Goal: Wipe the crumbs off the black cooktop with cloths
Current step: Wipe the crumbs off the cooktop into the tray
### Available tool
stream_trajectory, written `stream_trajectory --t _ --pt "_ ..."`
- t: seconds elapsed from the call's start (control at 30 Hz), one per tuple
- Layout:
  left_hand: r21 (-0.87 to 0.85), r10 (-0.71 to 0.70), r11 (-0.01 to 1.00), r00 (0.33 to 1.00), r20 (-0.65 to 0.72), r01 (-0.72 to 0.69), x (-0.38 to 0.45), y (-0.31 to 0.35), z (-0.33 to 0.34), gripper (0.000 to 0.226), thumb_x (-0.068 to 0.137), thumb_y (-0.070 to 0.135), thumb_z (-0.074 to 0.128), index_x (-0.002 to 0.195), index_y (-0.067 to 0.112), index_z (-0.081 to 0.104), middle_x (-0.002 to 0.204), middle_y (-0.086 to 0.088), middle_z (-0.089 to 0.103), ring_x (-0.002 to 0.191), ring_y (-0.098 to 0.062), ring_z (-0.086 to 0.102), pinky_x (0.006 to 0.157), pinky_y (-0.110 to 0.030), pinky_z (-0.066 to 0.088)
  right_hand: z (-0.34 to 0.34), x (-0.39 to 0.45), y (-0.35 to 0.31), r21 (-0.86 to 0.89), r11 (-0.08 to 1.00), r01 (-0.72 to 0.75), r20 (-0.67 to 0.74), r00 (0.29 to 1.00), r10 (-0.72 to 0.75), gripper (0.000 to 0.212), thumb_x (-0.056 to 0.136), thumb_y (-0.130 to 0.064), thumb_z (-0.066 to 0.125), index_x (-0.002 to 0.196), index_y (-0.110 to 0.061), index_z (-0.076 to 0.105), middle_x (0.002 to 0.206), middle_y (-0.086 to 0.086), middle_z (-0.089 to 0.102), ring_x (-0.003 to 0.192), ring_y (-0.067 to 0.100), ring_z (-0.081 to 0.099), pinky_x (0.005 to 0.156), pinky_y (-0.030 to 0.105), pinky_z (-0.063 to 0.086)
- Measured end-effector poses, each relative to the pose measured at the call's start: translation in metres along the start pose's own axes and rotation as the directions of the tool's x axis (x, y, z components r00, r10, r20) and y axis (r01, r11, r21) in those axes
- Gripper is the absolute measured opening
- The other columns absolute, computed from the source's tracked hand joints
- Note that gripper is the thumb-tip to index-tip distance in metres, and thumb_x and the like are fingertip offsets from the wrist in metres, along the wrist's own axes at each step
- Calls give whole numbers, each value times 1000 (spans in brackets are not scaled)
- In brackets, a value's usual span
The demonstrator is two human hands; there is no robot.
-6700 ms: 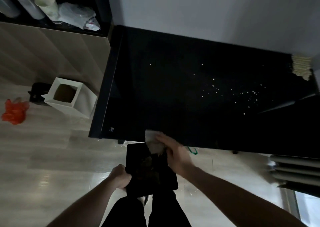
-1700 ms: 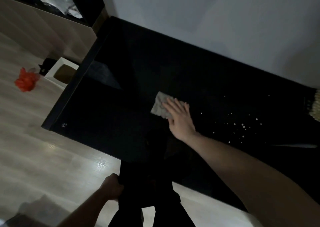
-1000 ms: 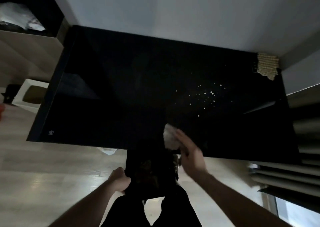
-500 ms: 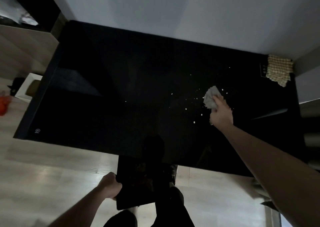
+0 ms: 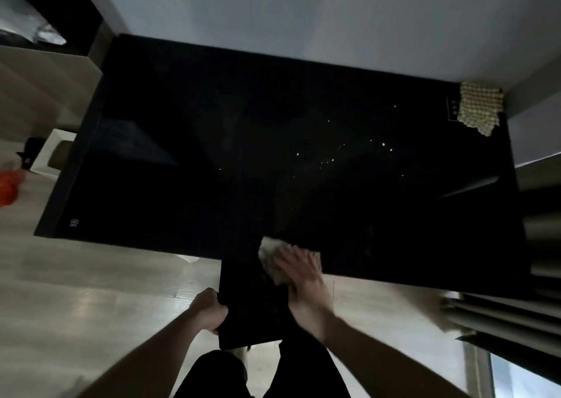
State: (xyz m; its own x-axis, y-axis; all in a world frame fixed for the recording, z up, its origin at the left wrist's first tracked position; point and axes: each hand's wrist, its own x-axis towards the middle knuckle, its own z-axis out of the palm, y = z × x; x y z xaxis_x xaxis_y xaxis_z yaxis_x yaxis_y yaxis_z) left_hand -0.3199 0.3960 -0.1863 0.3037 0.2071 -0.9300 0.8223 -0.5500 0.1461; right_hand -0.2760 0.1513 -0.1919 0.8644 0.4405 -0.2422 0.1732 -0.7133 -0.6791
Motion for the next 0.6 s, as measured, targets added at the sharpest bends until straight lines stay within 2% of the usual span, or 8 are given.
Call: stream_trajectory --t 0.07,0.13,0.2,0.3,0.4,0.5,0.6 --pt "32 2 999 1000 -11 -2 -7 4 1 14 84 5 53 72 7 58 67 -7 65 53 -16 65 38 -22 51 17 -22 -16 110 994 23 77 997 -31 68 92 -2 54 152 -33 55 166 -23 37 159 0 25 134 37 10" --pt "52 3 999 1000 -23 -2 -12 7 2 23 88 4 54 66 10 53 66 -4 60 52 -13 59 37 -22 50 21 -34 -30 200 980 7 149 988 -38 65 97 -3 51 154 -35 52 163 -26 39 155 -6 30 131 31 26" --pt "50 -6 999 1000 -21 7 -15 7 2 24 90 6 53 67 11 53 66 -4 61 51 -12 59 34 -18 47 10 -33 -38 268 963 -27 125 992 -7 63 101 -4 49 154 -38 52 162 -26 43 152 -9 34 127 26 34" --pt "21 -16 1000 1000 -15 16 -14 5 0 17 85 7 52 71 10 59 67 -5 66 51 -13 65 34 -14 45 -26 -5 -37 320 942 -98 7 995 101 66 102 -2 51 151 -45 53 160 -29 45 146 -16 37 123 16 35" --pt "-6 -24 1000 1000 -4 24 -12 3 2 14 83 6 51 73 8 60 71 -6 67 54 -15 67 35 -15 46 -75 43 -11 264 961 -84 -146 981 126 67 97 5 50 151 -34 57 161 -18 48 146 -10 41 121 13 34" --pt "-42 -35 999 999 -4 35 -8 3 7 13 80 5 49 79 5 62 72 -9 68 52 -18 69 39 -21 52 -127 99 25 190 976 -101 -269 951 151 70 94 14 50 154 -22 54 163 -10 46 151 3 39 126 22 32" --pt "-82 -52 995 999 3 52 0 2 12 17 80 4 50 88 -1 65 76 -13 69 56 -23 73 42 -26 57 -168 153 53 120 972 -203 -320 919 232 64 100 7 49 158 -22 49 169 -4 40 157 11 33 131 29 24"
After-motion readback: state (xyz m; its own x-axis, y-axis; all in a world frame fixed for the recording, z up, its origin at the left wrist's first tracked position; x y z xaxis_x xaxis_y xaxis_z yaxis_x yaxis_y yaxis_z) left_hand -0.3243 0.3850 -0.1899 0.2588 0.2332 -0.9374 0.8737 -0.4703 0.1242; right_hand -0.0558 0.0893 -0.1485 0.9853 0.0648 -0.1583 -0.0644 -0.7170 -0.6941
